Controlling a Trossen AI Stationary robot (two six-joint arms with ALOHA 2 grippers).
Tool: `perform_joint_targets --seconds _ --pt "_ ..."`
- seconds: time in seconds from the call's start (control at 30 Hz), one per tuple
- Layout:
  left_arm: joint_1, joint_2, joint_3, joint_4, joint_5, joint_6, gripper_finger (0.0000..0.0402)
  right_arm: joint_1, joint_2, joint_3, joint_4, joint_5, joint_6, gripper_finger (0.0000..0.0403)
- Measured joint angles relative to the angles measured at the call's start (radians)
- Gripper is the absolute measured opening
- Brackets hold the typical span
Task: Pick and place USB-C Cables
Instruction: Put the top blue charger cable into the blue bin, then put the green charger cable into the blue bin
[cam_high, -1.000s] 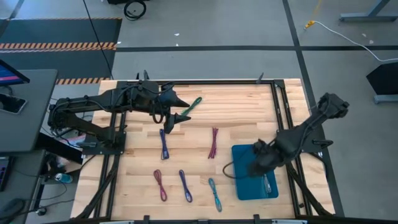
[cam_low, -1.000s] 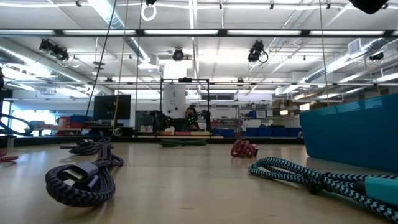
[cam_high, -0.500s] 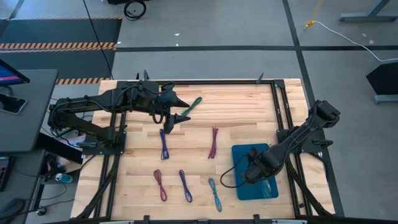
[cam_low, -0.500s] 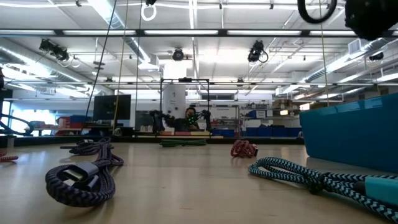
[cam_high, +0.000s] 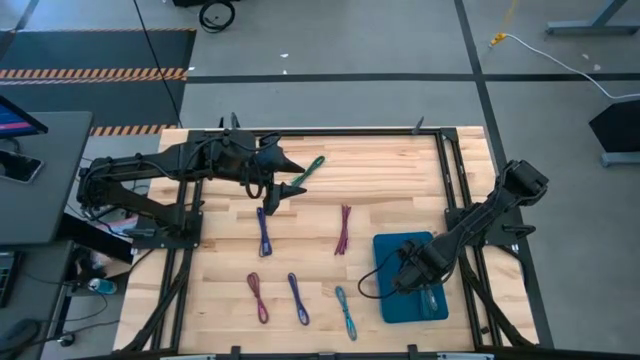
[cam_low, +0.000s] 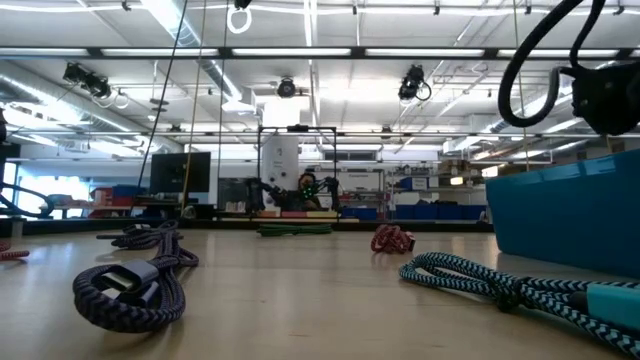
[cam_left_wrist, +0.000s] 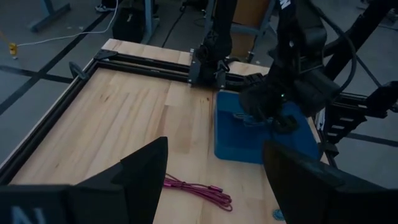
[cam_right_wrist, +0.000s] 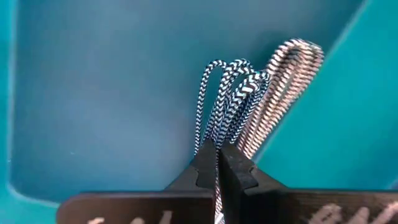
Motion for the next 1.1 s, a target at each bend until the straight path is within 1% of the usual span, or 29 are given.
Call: perform_joint_targets --seconds 0.1,0.3,0.4,0.5,0.6,0.63,0.7,0.83,0.87,0.9,1.0,1.1 --pt "0.000 0.000 0.000 0.000 0.000 -0.005 0.0266 -0.002 0.000 -0.006 0.030 -0.004 -0.002 0.0009" --pt "0.000 0.000 0.000 -0.001 0.000 -0.007 0.0266 -0.003 0.000 -0.006 0.012 -0.001 -0.002 0.0066" --pt "0.000 0.000 0.000 -0.001 0.000 -0.007 0.0266 -0.003 0.000 0.007 -0.041 -0.001 -0.003 0.0085" --pt "0.000 0.000 0.000 0.000 0.000 -0.008 0.0266 -0.015 -0.008 0.054 -0.118 -0.003 -0.033 0.0095" --pt "0.000 0.000 0.000 0.000 -0.005 -0.007 0.0266 -0.047 -0.035 0.137 -0.203 0.048 -0.079 0.0098" --pt "0.000 0.000 0.000 0.000 -0.023 -0.007 0.0266 -0.060 -0.045 0.171 -0.232 0.084 -0.096 0.0098" --pt "0.000 0.000 0.000 -0.007 -0.100 -0.007 0.0266 -0.089 -0.075 0.243 -0.275 0.188 -0.136 0.0099" --pt "0.002 0.016 0.000 -0.030 -0.355 -0.037 0.0266 -0.140 -0.136 0.400 -0.334 0.469 -0.241 0.0098" --pt "0.009 0.025 0.000 -0.048 -0.404 -0.056 0.0266 -0.149 -0.152 0.437 -0.336 0.547 -0.279 0.0098" --pt "0.018 0.036 0.000 -0.067 -0.429 -0.074 0.0266 -0.157 -0.169 0.476 -0.333 0.618 -0.321 0.0099" --pt "0.052 0.083 0.000 -0.143 -0.441 -0.159 0.0266 -0.168 -0.218 0.582 -0.305 0.798 -0.482 0.0099" --pt "0.084 0.162 0.000 -0.224 -0.441 -0.209 0.0266 -0.168 -0.260 0.663 -0.233 0.915 -0.680 0.0099"
